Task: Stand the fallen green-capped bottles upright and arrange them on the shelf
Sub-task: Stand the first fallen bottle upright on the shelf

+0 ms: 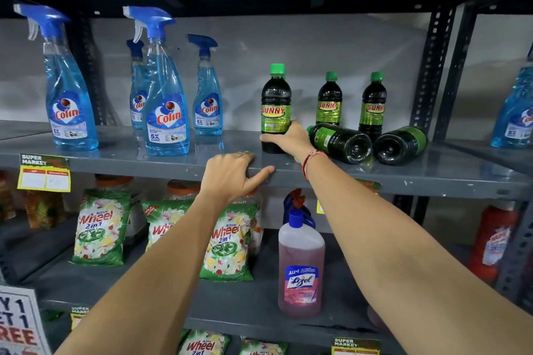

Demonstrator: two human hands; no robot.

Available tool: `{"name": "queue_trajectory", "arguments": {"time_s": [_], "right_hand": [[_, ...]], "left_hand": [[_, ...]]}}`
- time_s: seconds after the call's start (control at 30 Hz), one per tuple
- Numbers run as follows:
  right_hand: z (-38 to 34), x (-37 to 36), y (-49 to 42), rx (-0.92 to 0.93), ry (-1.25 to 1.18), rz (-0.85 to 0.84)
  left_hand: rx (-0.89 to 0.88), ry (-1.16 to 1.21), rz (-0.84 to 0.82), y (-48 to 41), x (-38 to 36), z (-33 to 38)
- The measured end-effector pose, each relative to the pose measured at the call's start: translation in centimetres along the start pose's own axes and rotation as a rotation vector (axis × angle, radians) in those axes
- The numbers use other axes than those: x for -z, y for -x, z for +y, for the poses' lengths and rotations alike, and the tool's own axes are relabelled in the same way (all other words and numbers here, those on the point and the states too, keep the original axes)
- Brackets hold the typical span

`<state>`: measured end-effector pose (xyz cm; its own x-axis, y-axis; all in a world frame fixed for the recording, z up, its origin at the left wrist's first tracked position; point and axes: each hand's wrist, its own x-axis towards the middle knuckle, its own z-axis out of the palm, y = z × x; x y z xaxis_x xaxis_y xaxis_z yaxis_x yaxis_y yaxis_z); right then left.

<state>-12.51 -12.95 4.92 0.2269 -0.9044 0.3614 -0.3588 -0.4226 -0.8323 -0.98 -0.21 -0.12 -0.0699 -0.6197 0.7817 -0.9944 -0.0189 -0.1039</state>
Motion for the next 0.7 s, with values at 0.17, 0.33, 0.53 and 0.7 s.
{"name": "queue_trajectory", "arguments": {"time_s": [0.17, 0.33, 0.53, 0.7], "right_hand": [[-0.4, 0.7, 1.9, 0.054, -0.001, -0.013], [-1.1, 1.7, 4.8, 0.131, -0.014, -0.032], [-1.3, 2.4, 6.5, 0.151, -0.049, -0.051], [-1.5, 2.6, 6.7, 0.152, -0.053, -0.063]], "left_hand": [[-0.008, -0.007, 0.010, 0.1, 0.1, 0.0], [-0.013, -0.019, 0.004, 0.2, 0.1, 0.0], [-0.032, -0.025, 0.023, 0.2, -0.1, -0.1], [-0.039, -0.045, 0.046, 0.2, -0.2, -0.1]]}}
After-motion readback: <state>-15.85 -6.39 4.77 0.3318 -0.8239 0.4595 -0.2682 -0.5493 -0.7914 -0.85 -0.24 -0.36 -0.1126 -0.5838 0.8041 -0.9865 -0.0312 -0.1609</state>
